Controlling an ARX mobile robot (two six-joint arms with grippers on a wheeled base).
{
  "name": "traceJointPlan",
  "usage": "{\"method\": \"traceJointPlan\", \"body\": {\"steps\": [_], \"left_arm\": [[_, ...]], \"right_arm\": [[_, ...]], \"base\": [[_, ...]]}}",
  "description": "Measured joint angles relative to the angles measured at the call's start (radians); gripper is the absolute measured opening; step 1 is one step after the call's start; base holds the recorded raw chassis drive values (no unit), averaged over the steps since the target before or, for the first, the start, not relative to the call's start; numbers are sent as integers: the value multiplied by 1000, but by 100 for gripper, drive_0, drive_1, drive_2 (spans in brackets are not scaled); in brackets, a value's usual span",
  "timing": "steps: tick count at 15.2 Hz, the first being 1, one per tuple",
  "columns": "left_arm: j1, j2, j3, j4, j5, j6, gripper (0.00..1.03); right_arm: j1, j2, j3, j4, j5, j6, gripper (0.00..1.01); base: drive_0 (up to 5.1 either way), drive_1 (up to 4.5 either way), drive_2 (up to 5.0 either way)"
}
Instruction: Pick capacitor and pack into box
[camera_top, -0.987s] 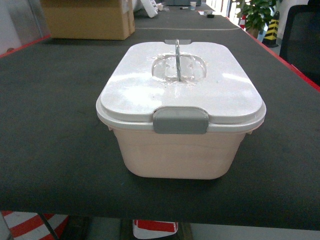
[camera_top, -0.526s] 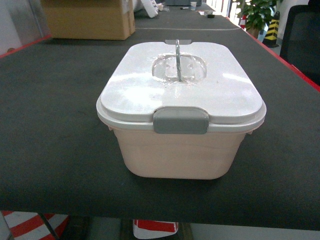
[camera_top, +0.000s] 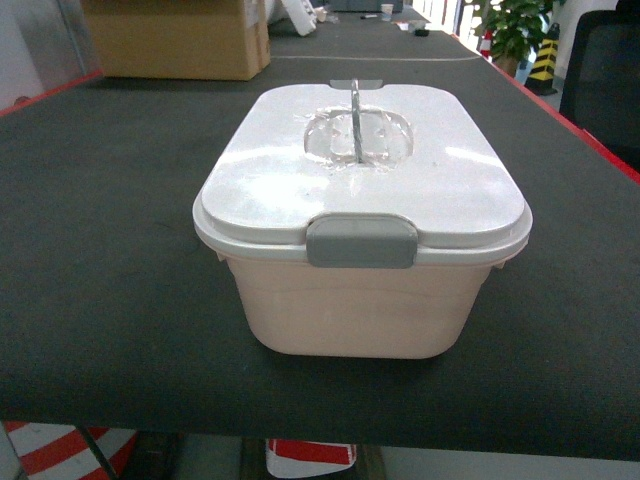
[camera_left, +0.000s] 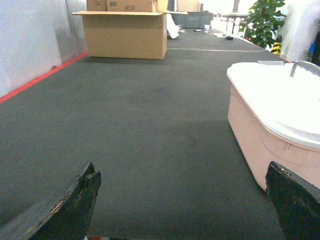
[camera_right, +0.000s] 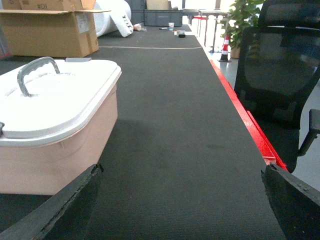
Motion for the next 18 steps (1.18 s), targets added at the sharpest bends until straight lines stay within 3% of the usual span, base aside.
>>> {"method": "traceJointPlan", "body": {"steps": [18], "left_arm": [[0, 0, 0, 0, 0, 0, 98]], "right_arm": [[0, 0, 0, 0, 0, 0, 98]], "base": [[0, 0, 0]]}}
